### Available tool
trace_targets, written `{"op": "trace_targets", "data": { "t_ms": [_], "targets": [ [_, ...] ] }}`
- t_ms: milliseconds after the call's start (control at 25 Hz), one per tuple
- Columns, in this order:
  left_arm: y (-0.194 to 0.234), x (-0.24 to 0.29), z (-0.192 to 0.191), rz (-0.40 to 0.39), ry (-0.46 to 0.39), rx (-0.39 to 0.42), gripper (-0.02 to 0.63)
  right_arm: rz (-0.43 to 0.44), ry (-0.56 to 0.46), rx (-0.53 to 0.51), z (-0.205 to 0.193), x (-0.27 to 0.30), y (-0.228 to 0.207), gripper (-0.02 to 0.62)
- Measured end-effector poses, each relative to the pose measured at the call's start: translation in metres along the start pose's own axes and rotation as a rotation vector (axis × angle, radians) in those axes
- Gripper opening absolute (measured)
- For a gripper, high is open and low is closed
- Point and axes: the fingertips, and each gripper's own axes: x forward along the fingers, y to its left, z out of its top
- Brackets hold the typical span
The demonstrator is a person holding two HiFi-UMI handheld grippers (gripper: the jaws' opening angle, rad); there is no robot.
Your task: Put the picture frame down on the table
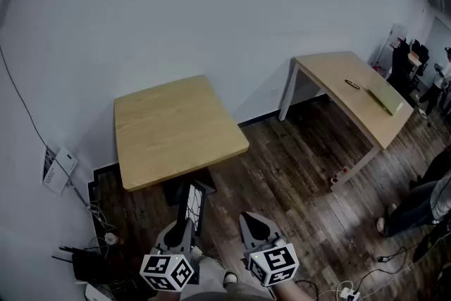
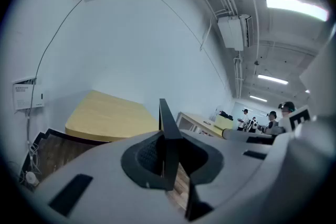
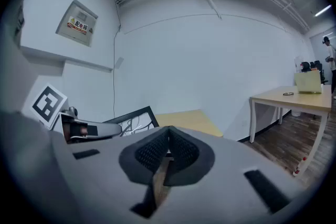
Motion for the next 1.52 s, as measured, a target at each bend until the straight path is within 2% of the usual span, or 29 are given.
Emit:
{"op": "trace_targets", "data": {
  "t_ms": [400, 760, 1000, 1120, 1320, 1520],
  "targets": [
    [-0.032, -0.028, -0.014, -0.01, -0.008, -0.03, 0.038, 0.008, 0.004, -0.025, 0.007, -0.047, -0.002, 0.0],
    [-0.041, -0.041, -0.014, -0.002, -0.024, -0.041, 0.038, 0.046, -0.024, -0.017, 0.0, -0.054, 0.001, 0.0],
    [-0.034, -0.037, -0.012, 0.017, -0.024, -0.049, 0.038, 0.086, -0.02, -0.009, 0.002, -0.044, 0.006, 0.0],
    [-0.028, -0.028, -0.01, 0.026, -0.025, -0.059, 0.039, 0.11, 0.024, 0.013, -0.001, -0.035, 0.01, 0.0],
    [-0.018, -0.006, -0.007, 0.028, -0.016, -0.071, 0.038, 0.086, 0.012, -0.041, 0.004, -0.015, -0.005, 0.0],
    [-0.006, 0.023, -0.002, 0.02, 0.0, -0.078, 0.038, 0.085, 0.024, -0.016, 0.011, 0.016, -0.015, 0.0]
  ]
}}
